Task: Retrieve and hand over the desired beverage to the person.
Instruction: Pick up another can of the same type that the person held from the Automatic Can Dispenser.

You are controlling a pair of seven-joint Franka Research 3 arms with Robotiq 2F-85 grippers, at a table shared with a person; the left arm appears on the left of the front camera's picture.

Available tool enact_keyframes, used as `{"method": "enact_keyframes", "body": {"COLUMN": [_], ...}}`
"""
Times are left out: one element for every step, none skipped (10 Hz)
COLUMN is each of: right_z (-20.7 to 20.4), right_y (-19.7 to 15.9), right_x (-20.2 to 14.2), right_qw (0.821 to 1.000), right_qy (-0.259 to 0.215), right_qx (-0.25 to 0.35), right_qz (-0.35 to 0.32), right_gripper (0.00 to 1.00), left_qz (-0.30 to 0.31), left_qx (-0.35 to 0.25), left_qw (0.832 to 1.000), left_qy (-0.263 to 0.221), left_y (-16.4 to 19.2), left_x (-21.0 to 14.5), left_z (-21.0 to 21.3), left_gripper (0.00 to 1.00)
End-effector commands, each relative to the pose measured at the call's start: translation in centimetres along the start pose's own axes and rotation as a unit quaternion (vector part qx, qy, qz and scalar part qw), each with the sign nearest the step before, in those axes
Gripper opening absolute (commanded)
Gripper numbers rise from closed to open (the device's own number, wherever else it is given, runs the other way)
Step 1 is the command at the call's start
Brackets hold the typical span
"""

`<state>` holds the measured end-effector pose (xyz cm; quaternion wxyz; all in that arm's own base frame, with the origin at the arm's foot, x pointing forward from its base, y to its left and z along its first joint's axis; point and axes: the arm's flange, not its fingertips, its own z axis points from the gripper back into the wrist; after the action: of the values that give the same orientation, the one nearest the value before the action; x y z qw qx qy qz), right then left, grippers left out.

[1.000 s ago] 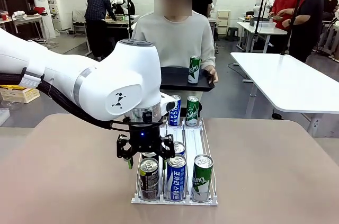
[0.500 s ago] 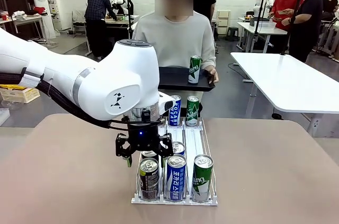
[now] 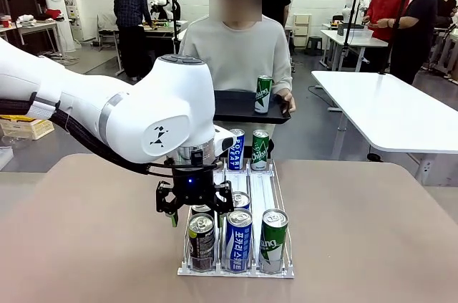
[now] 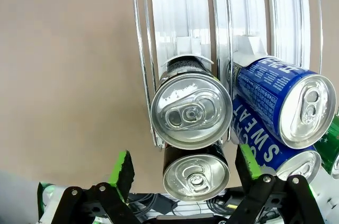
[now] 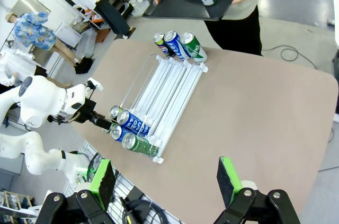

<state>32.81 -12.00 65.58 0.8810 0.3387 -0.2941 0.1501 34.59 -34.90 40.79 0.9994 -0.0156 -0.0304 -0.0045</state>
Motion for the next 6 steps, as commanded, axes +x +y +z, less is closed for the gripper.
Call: {"method": "enact_keyframes", "body": {"right_z": [-0.03,-0.03,-0.03,-0.03,-0.03,-0.03], "right_y": [-0.07,-0.07,-0.07,-0.07,-0.07,-0.07], "right_x": [0.08,0.08,0.08,0.08,0.08,0.08], "right_qw": [1.000,1.000,1.000,1.000,1.000,1.000], "right_qy": [0.002,0.002,0.002,0.002,0.002,0.002], "right_qx": [0.003,0.003,0.003,0.003,0.003,0.003], "right_qz": [-0.002,-0.002,-0.002,-0.002,-0.002,-0.002], "right_gripper": [1.00,1.00,1.00,1.00,1.00,1.00], "left_qz": [-0.007,-0.005,-0.005,-0.005,-0.004,-0.002], "left_qx": [-0.004,-0.006,-0.006,-0.007,-0.008,-0.010], "left_qw": [1.000,1.000,1.000,1.000,1.000,1.000], "left_qy": [0.010,0.017,0.023,0.025,0.028,0.030], "left_y": [0.17,0.21,0.24,0.28,0.33,0.38], "left_x": [0.09,0.10,0.08,0.08,0.07,0.08], "left_z": [-0.66,-0.79,-0.90,-0.94,-0.99,-1.01], "left_gripper": [1.00,1.00,1.00,1.00,1.00,1.00]}}
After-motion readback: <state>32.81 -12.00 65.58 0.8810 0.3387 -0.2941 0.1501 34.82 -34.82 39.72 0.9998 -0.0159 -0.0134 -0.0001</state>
